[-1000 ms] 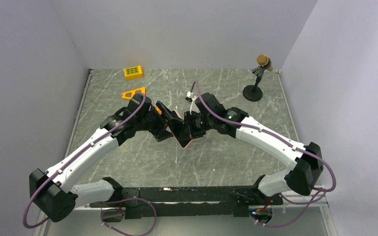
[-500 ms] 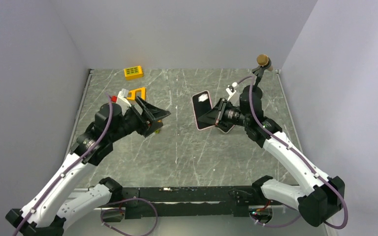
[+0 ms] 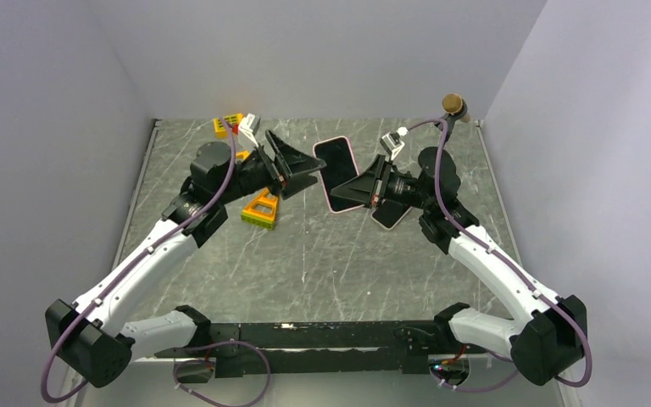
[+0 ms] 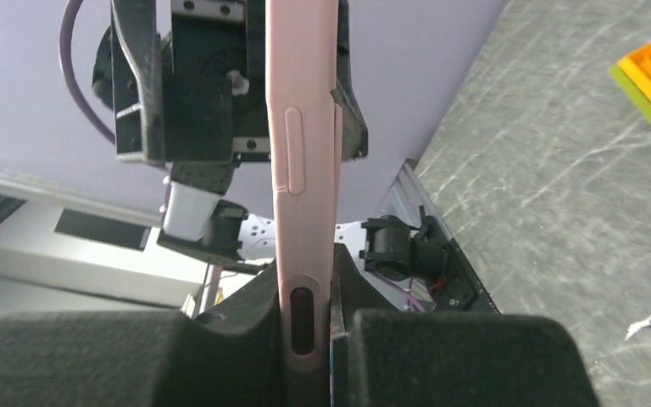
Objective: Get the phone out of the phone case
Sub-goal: Remove the phone case from the phone.
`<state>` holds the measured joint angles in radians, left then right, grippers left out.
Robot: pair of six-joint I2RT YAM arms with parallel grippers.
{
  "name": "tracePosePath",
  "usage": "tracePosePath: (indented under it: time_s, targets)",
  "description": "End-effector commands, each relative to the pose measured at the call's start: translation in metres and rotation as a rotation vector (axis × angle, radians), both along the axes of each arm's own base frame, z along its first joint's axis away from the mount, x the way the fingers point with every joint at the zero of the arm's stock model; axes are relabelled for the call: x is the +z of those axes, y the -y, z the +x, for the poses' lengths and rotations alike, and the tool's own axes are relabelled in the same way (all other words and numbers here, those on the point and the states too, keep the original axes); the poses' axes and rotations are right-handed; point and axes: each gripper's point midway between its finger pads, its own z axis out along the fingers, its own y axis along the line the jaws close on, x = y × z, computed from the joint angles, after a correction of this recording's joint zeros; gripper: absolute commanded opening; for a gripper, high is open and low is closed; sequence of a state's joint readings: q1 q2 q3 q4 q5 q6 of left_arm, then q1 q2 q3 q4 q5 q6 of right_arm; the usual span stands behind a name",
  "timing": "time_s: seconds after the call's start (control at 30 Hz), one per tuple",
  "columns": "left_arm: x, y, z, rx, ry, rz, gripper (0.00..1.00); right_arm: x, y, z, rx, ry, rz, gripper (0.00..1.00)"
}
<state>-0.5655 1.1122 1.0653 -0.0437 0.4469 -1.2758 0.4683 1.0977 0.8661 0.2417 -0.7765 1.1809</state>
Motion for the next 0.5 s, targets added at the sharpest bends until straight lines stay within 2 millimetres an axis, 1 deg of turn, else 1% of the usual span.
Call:
tracePosePath:
  time_s: [0.0, 0.07, 0.1, 0.13, 0.17, 0.2, 0.3, 0.37, 0.47]
  targets:
    - [0.062, 0.003, -0.002, -0.083, 0.200, -0.149, 0.81, 0.046, -0.003, -0.021, 0.113, 0.170, 0.111, 0.00]
    - [0.070, 0.008, 0.000, -0.124, 0.228, -0.182, 0.73, 0.046, -0.006, -0.023, 0.140, 0.177, 0.095, 0.00]
    - [0.078, 0.011, -0.001, -0.153, 0.247, -0.181, 0.67, 0.045, -0.007, -0.024, 0.146, 0.178, 0.091, 0.00]
    - [0.080, 0.016, -0.002, -0.189, 0.253, -0.162, 0.62, 0.045, -0.007, -0.024, 0.147, 0.181, 0.089, 0.00]
    - [0.079, 0.019, -0.002, -0.219, 0.255, -0.136, 0.58, 0.046, -0.007, -0.024, 0.150, 0.189, 0.084, 0.00]
    - [0.074, 0.022, -0.005, -0.256, 0.242, -0.106, 0.55, 0.046, -0.007, -0.024, 0.154, 0.198, 0.076, 0.00]
    - [0.065, 0.023, -0.015, -0.321, 0.248, -0.079, 0.46, 0.046, -0.007, -0.031, 0.191, 0.221, 0.054, 0.00]
    - [0.060, 0.021, -0.022, -0.351, 0.264, -0.058, 0.43, 0.042, -0.006, -0.035, 0.226, 0.227, 0.042, 0.00]
    - [0.051, 0.020, -0.032, -0.400, 0.266, -0.037, 0.42, 0.035, -0.007, -0.045, 0.289, 0.220, 0.029, 0.00]
